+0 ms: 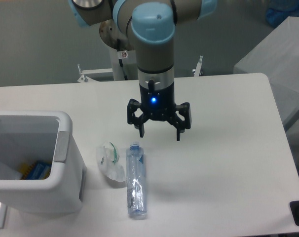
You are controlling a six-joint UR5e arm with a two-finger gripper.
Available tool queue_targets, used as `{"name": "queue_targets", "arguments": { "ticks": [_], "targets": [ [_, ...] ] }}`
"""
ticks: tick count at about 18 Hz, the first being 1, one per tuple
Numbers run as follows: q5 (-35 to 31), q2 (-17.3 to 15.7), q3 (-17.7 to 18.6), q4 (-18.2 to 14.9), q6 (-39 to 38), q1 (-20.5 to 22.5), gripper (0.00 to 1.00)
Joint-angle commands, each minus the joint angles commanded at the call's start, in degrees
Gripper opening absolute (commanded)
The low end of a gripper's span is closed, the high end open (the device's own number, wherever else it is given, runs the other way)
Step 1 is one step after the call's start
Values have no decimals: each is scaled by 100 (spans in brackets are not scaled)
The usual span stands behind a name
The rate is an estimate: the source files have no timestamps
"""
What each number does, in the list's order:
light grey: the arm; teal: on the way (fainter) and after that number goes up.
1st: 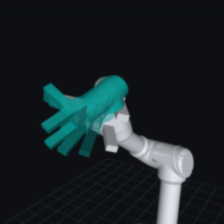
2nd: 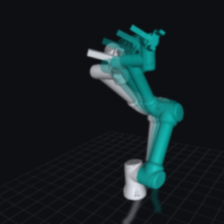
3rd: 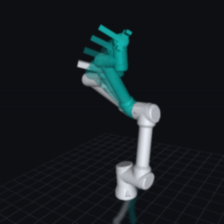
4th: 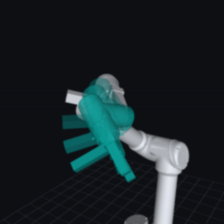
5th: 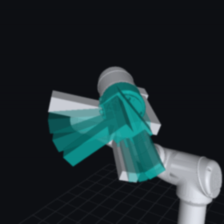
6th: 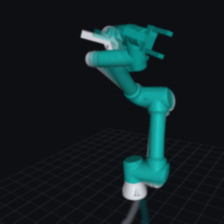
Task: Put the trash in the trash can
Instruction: 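Move the open gripper down toward the crumpled clear plastic wrapper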
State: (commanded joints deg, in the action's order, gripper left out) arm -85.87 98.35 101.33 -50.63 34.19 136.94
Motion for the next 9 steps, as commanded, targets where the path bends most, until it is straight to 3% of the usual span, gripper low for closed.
{"name": "queue_targets", "arguments": {
  "ticks": [9],
  "targets": [
    [9, 255, 449, -88, -26, -650, 100]
  ]
}}
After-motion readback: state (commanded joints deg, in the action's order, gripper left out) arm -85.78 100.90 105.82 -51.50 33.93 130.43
